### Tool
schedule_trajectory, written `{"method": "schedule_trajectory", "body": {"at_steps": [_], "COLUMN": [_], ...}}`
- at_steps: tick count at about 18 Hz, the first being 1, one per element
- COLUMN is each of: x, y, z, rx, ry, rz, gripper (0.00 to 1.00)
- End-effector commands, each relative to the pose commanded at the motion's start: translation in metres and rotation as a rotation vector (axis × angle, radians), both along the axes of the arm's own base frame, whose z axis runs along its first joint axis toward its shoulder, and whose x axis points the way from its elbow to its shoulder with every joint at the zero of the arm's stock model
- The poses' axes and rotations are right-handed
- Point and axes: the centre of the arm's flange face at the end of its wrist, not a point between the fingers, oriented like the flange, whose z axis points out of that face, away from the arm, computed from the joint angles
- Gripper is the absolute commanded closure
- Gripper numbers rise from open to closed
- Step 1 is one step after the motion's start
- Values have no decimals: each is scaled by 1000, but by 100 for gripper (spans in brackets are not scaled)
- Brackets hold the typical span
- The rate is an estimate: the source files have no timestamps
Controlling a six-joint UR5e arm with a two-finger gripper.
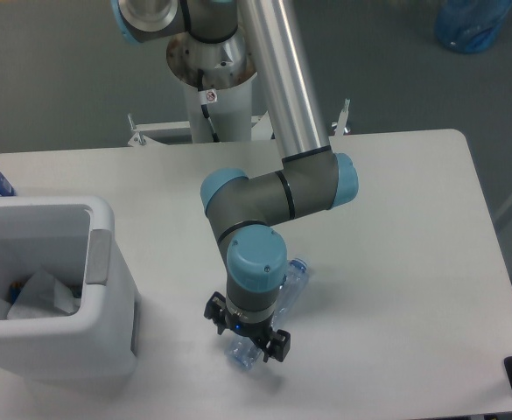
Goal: Place the trash in the trash can
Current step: 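Lower the gripper around the bottle's middle and close on it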
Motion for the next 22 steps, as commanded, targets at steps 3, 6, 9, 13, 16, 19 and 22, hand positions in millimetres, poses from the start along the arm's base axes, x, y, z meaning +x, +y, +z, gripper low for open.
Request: {"method": "schedule_trajectory", "body": {"at_steps": [3, 6, 9, 13, 16, 19, 22], "x": [-1, -3, -4, -4, -4, -4, -4], "y": [1, 3, 4, 3, 3, 3, 3], "z": [-5, -13, -16, -18, -20, -20, -19], "rx": [-4, -10, -13, -19, -21, -22, -22], "ry": [-4, -9, -10, -12, -11, -10, -10], "rz": [-2, 0, 0, 2, 1, 2, 1], "gripper": [0, 0, 0, 0, 3, 13, 21]}}
